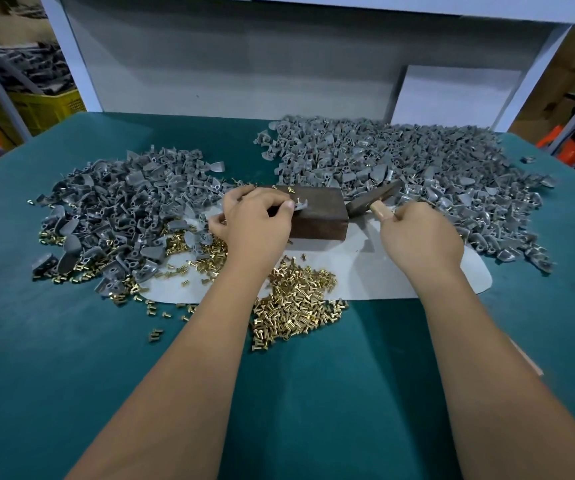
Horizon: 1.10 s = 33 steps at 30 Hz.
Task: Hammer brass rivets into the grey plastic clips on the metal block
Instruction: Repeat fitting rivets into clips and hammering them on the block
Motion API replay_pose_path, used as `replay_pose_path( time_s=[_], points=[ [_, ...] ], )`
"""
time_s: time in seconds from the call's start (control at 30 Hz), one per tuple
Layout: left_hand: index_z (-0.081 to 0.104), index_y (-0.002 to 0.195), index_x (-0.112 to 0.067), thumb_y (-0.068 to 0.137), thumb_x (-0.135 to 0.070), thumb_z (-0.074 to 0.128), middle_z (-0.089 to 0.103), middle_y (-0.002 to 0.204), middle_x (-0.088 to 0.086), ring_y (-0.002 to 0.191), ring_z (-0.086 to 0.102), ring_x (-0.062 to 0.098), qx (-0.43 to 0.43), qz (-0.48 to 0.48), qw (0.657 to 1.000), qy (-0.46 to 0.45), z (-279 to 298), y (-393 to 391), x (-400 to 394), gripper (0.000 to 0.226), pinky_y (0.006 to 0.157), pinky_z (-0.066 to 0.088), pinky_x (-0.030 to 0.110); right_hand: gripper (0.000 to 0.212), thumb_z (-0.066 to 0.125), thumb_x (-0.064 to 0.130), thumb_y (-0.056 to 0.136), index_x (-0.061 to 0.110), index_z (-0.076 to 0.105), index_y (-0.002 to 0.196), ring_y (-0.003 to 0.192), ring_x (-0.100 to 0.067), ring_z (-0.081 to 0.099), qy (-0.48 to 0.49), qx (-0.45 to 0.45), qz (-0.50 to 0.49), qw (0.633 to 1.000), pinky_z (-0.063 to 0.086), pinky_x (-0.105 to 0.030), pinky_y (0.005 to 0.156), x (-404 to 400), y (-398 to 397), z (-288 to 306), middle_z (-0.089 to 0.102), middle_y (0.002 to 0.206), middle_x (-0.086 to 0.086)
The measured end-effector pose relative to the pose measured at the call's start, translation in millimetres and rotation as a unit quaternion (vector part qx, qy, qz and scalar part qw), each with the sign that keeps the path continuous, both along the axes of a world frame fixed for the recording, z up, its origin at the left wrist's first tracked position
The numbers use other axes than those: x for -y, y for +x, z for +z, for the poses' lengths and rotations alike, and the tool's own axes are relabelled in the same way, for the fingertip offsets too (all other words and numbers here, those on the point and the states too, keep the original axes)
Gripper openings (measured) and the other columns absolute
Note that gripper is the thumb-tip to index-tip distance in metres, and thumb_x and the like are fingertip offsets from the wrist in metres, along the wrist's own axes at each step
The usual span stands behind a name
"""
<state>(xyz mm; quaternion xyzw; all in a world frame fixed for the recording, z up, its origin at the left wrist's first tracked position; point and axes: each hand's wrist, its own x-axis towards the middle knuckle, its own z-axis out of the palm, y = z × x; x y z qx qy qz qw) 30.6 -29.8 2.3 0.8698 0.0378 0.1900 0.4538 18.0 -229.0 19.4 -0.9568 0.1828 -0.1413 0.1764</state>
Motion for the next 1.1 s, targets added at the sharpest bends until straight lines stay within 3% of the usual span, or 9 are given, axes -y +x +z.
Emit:
replay_pose_path(
  time_s=[0.17,0.3,0.37,0.47,0.53,0.63,0.7,0.97,1.1],
  points=[
    [0.073,0.09,-0.033,0.094,-0.035,0.06,0.064,0.112,-0.024,0.128,0.03,0.007,0.0,-0.005,1.0,-0.01,0.0,-0.9,0.0,0.014,0.106,0.015,0.045,0.023,0.046,0.027,0.092,0.011,0.06,0.081,0.062,-0.029,0.046,-0.018,-0.002,0.0,1.0,0.032,-0.029,0.056,-4.4,-5.1,1.5,0.052,0.065,-0.004],
    [0.072,0.09,-0.034,0.094,-0.037,0.06,0.064,0.112,-0.024,0.129,0.029,0.009,0.0,-0.007,1.0,-0.002,-0.7,-0.8,-0.2,0.013,0.105,0.016,0.044,0.03,0.048,0.03,0.094,0.007,0.066,0.1,0.1,-0.037,0.05,-0.126,0.013,0.007,0.992,0.041,-0.039,0.075,-9.2,-7.3,3.4,0.054,0.108,-0.017],
    [0.072,0.09,-0.034,0.094,-0.037,0.06,0.063,0.112,-0.025,0.129,0.029,0.008,0.0,-0.007,1.0,-0.001,-0.7,-1.0,-0.1,0.013,0.104,0.016,0.042,0.031,0.05,0.027,0.094,0.005,0.066,0.108,0.108,-0.037,0.045,-0.167,0.071,0.029,0.983,0.04,-0.04,0.083,-11.5,-7.6,4.2,0.05,0.113,-0.018],
    [0.072,0.091,-0.034,0.094,-0.038,0.06,0.063,0.111,-0.025,0.128,0.029,0.008,-0.001,-0.004,1.0,-0.001,-0.6,-1.3,0.2,0.013,0.105,0.016,0.043,0.028,0.053,0.026,0.093,0.013,0.066,0.114,0.097,-0.022,0.043,-0.114,0.174,0.104,0.973,0.032,-0.031,0.078,-24.9,-8.8,4.1,0.053,0.105,-0.006],
    [0.073,0.092,-0.033,0.094,-0.037,0.061,0.063,0.11,-0.025,0.127,0.028,0.008,0.001,-0.002,1.0,-0.008,-0.3,-1.8,0.5,0.013,0.105,0.016,0.043,0.032,0.054,0.031,0.093,0.02,0.062,0.122,0.095,-0.013,0.038,-0.042,0.18,0.157,0.97,0.031,-0.028,0.079,-41.9,-9.8,1.7,0.051,0.102,0.004],
    [0.073,0.091,-0.031,0.093,-0.036,0.061,0.064,0.109,-0.023,0.127,0.028,0.008,0.005,-0.006,1.0,-0.023,0.8,-2.9,0.2,0.012,0.108,0.017,0.045,0.04,0.054,0.041,0.092,0.023,0.06,0.126,0.107,-0.016,0.039,0.052,0.152,0.199,0.967,0.035,-0.032,0.089,-65.6,-8.6,-5.4,0.052,0.109,0.004],
    [0.071,0.088,-0.032,0.093,-0.034,0.062,0.063,0.107,-0.022,0.126,0.029,0.008,0.004,-0.011,0.999,-0.032,2.0,-4.3,-0.1,0.011,0.11,0.018,0.046,0.034,0.056,0.041,0.091,0.023,0.065,0.119,0.112,-0.019,0.037,0.075,0.147,0.203,0.965,0.03,-0.032,0.094,-73.7,-5.4,-8.9,0.053,0.113,0.002],
    [0.068,0.079,-0.036,0.092,-0.031,0.062,0.065,0.11,-0.021,0.128,0.029,0.009,-0.002,-0.031,0.999,-0.041,5.7,-5.5,-0.5,0.015,0.109,0.016,0.047,0.012,0.065,0.042,0.085,0.037,0.067,0.095,0.116,-0.018,0.036,0.137,0.117,0.191,0.965,0.02,-0.028,0.086,-76.0,6.7,0.1,0.051,0.1,0.015],
    [0.067,0.081,-0.037,0.093,-0.03,0.061,0.064,0.108,-0.023,0.128,0.03,0.008,0.0,-0.033,0.999,-0.033,5.2,-3.7,-0.4,0.015,0.107,0.016,0.041,0.009,0.072,0.033,0.082,0.037,0.064,0.08,0.105,-0.015,0.056,0.175,0.067,0.274,0.943,0.037,-0.043,0.1,-70.4,14.4,14.9,0.067,0.09,0.013]
  ],
)
